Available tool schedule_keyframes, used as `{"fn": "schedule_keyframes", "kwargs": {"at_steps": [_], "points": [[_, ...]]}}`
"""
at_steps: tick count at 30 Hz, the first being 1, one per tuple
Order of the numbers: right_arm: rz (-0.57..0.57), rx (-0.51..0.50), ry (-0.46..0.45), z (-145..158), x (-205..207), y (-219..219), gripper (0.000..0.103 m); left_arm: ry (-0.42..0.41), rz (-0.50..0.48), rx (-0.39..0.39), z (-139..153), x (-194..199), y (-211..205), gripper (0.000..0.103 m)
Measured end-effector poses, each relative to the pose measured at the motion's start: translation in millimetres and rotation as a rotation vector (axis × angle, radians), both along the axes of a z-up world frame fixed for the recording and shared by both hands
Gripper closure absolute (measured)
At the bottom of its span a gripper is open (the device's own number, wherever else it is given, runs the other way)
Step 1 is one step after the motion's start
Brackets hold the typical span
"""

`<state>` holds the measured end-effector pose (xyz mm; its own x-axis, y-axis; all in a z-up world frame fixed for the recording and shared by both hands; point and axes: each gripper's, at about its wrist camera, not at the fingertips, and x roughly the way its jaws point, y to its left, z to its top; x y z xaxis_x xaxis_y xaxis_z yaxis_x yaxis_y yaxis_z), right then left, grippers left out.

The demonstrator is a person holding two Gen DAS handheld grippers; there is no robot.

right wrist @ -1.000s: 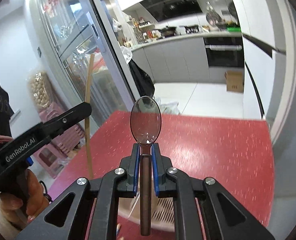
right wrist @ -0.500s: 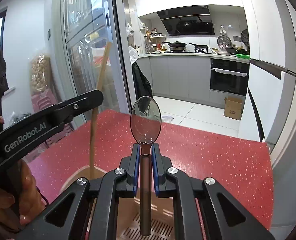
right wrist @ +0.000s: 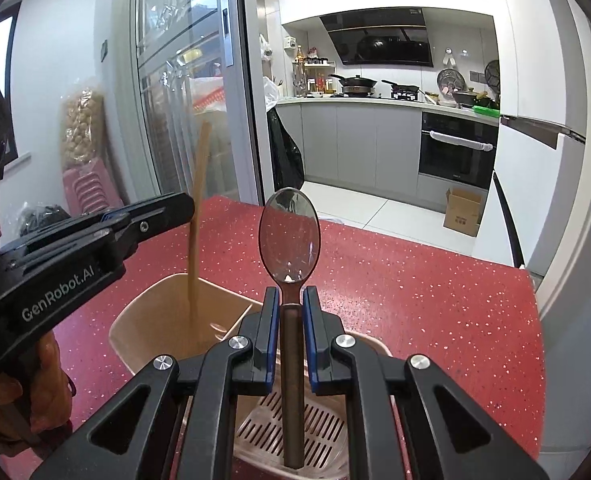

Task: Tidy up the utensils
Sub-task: 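Carry spoon and chopstick to the beige holder while both tools open to drop them in, then move both open tools back over the remaining spoons and chopsticks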

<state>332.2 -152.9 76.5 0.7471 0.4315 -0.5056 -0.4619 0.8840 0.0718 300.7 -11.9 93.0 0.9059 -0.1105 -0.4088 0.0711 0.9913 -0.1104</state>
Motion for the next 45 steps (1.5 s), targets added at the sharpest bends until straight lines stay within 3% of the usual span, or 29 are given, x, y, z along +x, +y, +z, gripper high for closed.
{"fn": "schedule_keyframes", "kwargs": {"at_steps": [8,12,20,23,25,34,45], "points": [[0.006,-0.013,0.001,4,-8,-1,0.088,0.014,0.014,-0.006,8,-14,6,0.069],[-0.012,0.024,0.011,12,-16,-10,0.062,0.021,0.006,-0.001,15,-32,8,0.069],[-0.041,0.107,0.032,31,-48,-32,0.040,0.079,0.023,-0.015,16,-76,22,0.069],[-0.045,0.135,0.052,33,-64,-39,0.037,0.127,0.029,-0.031,9,-91,27,0.069],[-0.050,0.149,0.073,31,-78,-44,0.021,0.160,0.029,-0.028,2,-103,30,0.069],[-0.100,0.181,0.213,7,-126,-60,0.017,0.275,0.032,-0.034,-34,-156,35,0.069],[-0.186,0.131,0.422,-56,-171,-75,0.017,0.385,0.008,-0.072,-82,-206,31,0.069]]}}
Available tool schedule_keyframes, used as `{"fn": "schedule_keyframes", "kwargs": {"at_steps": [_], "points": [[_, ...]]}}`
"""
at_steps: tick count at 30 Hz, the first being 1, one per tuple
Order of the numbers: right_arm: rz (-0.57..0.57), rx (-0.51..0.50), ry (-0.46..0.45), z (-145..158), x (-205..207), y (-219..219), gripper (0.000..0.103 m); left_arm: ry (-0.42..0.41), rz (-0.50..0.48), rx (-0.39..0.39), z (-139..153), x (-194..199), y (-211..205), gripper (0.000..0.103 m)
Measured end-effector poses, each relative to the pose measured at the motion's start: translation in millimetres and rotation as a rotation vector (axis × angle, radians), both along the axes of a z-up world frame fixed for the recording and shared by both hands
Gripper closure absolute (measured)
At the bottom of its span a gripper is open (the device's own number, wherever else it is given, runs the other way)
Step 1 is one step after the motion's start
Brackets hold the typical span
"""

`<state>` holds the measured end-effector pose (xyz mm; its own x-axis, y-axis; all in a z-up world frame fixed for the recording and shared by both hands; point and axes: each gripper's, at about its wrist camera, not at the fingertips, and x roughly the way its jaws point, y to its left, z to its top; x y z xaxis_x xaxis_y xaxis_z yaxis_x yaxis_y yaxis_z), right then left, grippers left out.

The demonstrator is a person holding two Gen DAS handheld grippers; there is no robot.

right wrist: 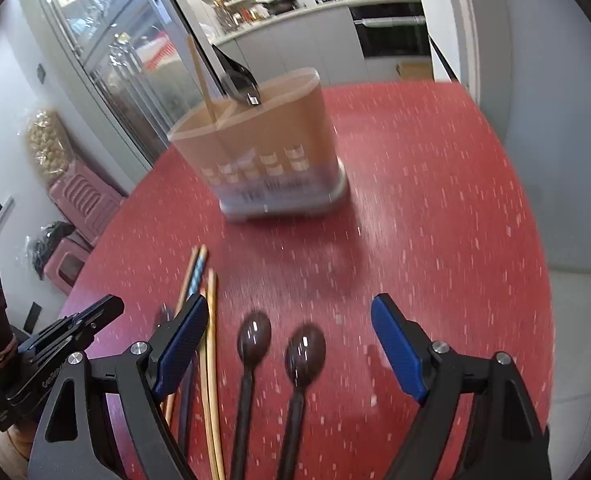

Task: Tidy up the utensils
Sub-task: 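Move both open tools back over the remaining spoons and chopsticks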

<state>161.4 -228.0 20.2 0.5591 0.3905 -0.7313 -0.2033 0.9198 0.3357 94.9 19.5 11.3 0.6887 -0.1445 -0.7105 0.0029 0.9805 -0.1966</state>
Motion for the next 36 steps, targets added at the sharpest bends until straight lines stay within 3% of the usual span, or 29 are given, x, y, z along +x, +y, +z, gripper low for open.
{"fn": "schedule_keyframes", "kwargs": {"at_steps": [1,2,3,13,22,36], "points": [[-0.002,0.000,0.009,-3,-3,0,0.017,0.011,0.004,-0.003,-4,-2,2,0.067],[-0.005,-0.003,0.018,-7,-6,-1,0.017,0.022,0.006,-0.006,-8,-4,3,0.056],[-0.009,-0.008,0.029,-11,-9,-1,0.017,0.039,0.009,-0.010,-12,-6,4,0.001],[-0.028,-0.051,0.113,-35,-25,1,0.017,0.129,0.078,0.075,-47,1,4,0.000],[-0.050,-0.145,0.178,-49,-27,7,0.017,0.230,0.103,0.076,-76,16,6,0.000],[-0.036,-0.197,0.187,-55,-27,21,0.017,0.243,0.122,0.067,-81,14,11,0.000]]}}
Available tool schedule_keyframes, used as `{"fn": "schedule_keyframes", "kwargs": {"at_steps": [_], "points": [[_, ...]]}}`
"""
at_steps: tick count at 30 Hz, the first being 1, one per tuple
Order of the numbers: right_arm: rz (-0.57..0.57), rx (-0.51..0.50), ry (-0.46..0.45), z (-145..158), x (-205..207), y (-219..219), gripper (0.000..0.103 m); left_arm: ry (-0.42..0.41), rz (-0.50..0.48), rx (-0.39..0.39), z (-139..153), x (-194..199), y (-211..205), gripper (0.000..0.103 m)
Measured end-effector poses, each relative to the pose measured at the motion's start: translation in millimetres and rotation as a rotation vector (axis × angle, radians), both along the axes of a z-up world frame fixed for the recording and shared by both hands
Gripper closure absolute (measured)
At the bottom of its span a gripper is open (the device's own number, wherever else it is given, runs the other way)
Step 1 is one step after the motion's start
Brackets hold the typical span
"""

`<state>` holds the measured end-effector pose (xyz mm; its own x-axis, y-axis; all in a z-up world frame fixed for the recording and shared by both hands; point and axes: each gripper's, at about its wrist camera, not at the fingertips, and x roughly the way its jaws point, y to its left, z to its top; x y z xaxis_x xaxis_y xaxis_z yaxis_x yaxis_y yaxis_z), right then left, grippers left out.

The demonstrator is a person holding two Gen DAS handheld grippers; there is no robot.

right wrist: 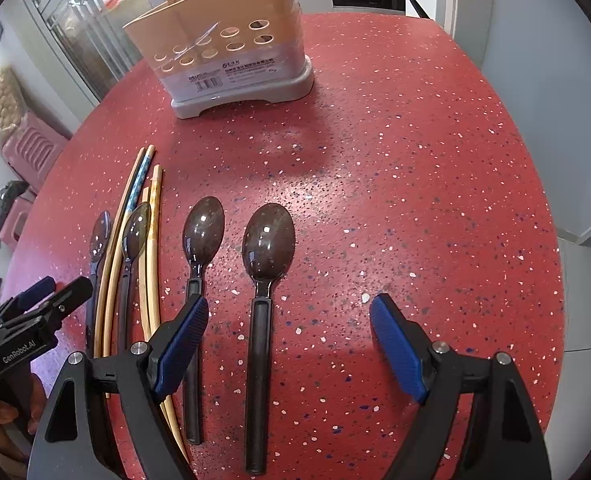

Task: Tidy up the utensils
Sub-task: 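Move both open tools back over the remaining spoons and chopsticks, then grasp a dark brown spoon with the right tool while the left tool grasps another spoon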

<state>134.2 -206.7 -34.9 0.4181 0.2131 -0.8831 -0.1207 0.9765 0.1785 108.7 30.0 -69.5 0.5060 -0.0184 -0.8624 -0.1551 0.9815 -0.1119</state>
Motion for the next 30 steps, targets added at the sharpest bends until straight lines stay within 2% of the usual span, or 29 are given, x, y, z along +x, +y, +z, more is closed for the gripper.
{"fn": "schedule_keyframes", "kwargs": {"at_steps": [2,9,12,14,18,22,24,26,29,30], "points": [[0.005,-0.021,0.000,-1,0,3,0.017,0.005,-0.006,0.029,0,-1,-3,0.000],[0.029,-0.142,-0.004,-5,1,19,0.017,0.009,-0.001,0.053,-2,3,-5,0.000],[0.039,-0.174,-0.001,-7,2,24,0.017,0.021,0.000,0.090,-3,3,-1,0.000],[0.046,-0.183,0.003,-8,3,25,0.018,0.025,-0.009,0.087,-2,4,1,0.000],[0.065,-0.188,0.015,-7,7,29,0.024,0.040,-0.046,0.085,-1,11,0,0.000],[0.089,-0.191,0.043,-5,11,32,0.033,0.062,-0.124,0.080,4,19,-8,0.000],[0.093,-0.189,0.063,-5,14,34,0.034,0.073,-0.152,0.079,7,23,-11,0.000],[0.103,-0.196,0.077,-5,16,34,0.034,0.090,-0.176,0.080,10,28,-14,0.004],[0.117,-0.202,0.092,-3,18,35,0.039,0.112,-0.225,0.079,15,32,-19,0.017],[0.123,-0.198,0.096,-3,20,34,0.047,0.121,-0.240,0.081,16,33,-22,0.021]]}}
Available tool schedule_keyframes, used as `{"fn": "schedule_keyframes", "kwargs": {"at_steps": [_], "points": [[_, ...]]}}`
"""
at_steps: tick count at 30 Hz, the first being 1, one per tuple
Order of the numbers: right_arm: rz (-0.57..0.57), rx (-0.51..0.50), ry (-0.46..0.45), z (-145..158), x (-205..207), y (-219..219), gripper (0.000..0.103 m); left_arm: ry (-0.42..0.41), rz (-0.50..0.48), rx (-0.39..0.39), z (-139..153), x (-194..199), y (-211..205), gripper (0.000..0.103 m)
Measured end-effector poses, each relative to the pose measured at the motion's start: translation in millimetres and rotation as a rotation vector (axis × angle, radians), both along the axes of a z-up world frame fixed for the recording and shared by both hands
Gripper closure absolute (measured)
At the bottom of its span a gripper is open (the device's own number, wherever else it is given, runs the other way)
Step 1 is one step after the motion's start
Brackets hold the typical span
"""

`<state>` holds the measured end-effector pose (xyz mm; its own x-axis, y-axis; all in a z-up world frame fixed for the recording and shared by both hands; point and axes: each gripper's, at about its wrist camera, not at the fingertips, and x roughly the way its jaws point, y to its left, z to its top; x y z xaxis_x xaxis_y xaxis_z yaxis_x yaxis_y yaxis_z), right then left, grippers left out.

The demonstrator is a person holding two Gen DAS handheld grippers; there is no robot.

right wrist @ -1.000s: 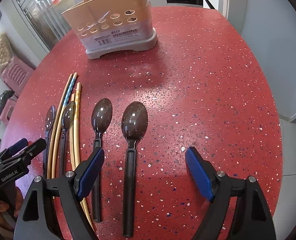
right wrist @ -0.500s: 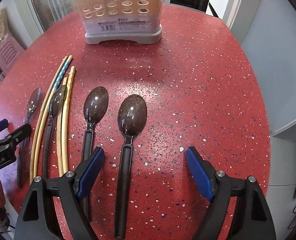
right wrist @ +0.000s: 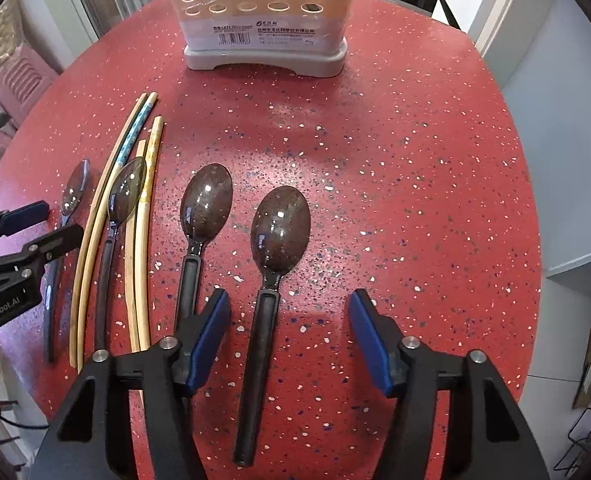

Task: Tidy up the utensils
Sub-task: 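Grasp a dark brown spoon with the right tool while the left tool grasps another spoon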

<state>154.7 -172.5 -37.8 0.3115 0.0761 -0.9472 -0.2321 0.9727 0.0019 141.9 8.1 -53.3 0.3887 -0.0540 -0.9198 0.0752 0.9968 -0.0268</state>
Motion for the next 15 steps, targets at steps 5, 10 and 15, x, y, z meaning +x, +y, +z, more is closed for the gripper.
{"fn": "schedule_keyframes", "kwargs": {"at_steps": [5,10,15], "points": [[0.043,0.002,0.012,4,3,3,0.074,0.024,-0.045,0.005,3,2,-8,0.032],[0.054,0.022,0.009,5,3,5,0.090,0.019,-0.065,-0.001,10,3,-13,0.064],[0.031,0.126,0.009,6,0,-12,0.090,-0.021,-0.046,-0.092,11,-4,-9,0.064]]}}
